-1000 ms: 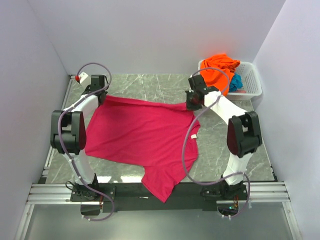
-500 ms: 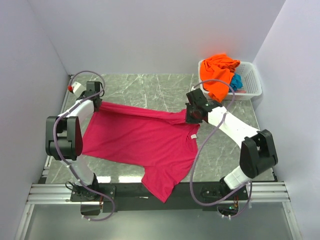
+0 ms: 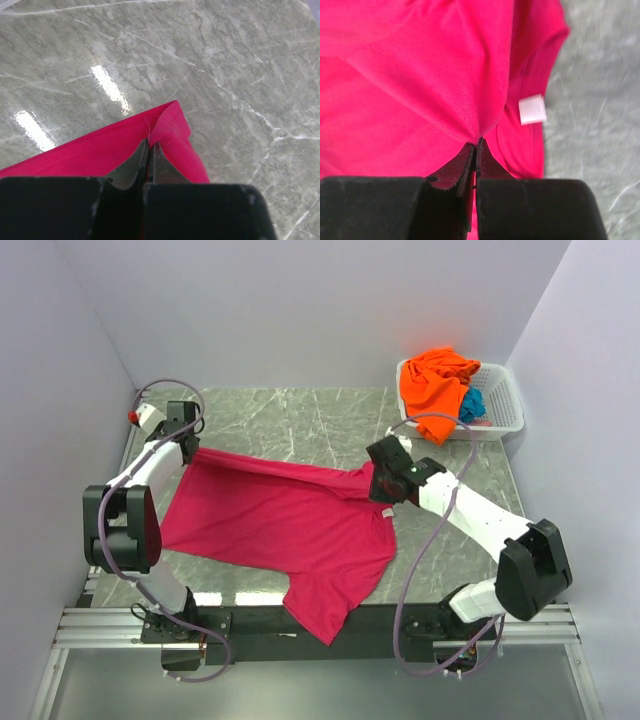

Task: Fold and stack the t-shirts
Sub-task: Fold the tshirt

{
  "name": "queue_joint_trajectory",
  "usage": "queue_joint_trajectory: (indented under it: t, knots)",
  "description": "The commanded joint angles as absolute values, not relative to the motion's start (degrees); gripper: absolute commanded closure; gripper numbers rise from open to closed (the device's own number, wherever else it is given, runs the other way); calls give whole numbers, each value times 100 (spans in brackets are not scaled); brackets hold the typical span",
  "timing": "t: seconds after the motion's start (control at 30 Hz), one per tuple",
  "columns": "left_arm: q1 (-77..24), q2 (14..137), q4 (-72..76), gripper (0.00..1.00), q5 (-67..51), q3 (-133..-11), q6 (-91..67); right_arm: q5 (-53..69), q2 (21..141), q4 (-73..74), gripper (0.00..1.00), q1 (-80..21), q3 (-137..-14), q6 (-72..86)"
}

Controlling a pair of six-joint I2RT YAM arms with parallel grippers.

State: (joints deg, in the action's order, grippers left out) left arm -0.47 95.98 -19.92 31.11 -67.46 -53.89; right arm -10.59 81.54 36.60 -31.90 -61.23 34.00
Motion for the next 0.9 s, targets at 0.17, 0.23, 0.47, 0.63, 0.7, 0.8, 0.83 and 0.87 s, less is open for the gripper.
queue_joint_trajectory:
  t: [0.17,0.23,0.47,0.63,0.7,0.8,0.83,0.87]
  knots:
    - [-35,9413,-2250,99,3076,-6566,-5502,-1372,6980,3193,95,-4174,-4923,5193]
    - [-35,9422,-2180,99,2998,-6460,-5502,-1064,6839,2614,89,-4384,-4477,5624]
    - [-26,9475,-2355,99,3164,-6399,-5581,-598,6785,1865,76,-4640,-4034,5924]
    - [-18,9475,-2593,99,3269,-6504,-5669,-387,6829,1898,55,-4693,-4306,5406]
    - [-18,9440,-2733,96,3357,-6539,-5721,-404,6855,2047,50,-4693,-4385,5195]
    - [193,9282,-2848,61,3305,-6513,-5845,-842,6917,2477,39,-4685,-4649,5115]
    - [219,9212,-2830,51,3174,-6487,-5836,-983,6934,2566,35,-4685,-4789,5089]
    - [211,9150,-2804,33,3112,-6452,-5827,-1080,6969,2671,32,-4667,-4860,5063]
